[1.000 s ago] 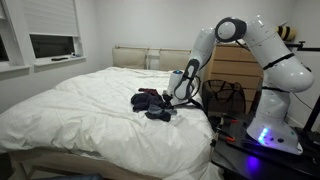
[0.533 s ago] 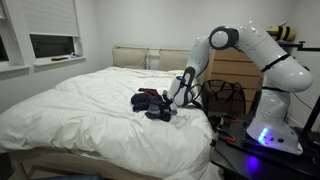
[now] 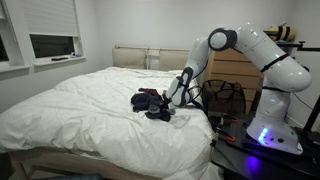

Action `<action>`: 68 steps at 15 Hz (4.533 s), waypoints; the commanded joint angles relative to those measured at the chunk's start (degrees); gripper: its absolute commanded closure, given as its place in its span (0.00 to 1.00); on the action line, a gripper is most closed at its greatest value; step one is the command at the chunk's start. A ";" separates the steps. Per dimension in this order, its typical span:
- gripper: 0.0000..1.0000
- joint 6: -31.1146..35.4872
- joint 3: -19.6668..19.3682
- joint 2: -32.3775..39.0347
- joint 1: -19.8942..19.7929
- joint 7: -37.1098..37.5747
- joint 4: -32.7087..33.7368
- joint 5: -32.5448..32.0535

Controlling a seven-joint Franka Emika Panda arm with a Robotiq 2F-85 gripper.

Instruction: Put the grey sock in the black bag

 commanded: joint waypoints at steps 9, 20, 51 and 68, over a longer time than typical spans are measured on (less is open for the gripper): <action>0.98 2.26 -3.98 -6.06 4.67 -4.60 -4.32 8.22; 0.98 -18.68 -43.69 -21.08 40.37 -3.73 -17.44 11.95; 0.98 -69.72 -100.51 -13.14 64.88 -2.19 -5.53 -3.50; 0.98 -84.29 -102.43 -26.47 48.52 -32.18 8.62 -6.46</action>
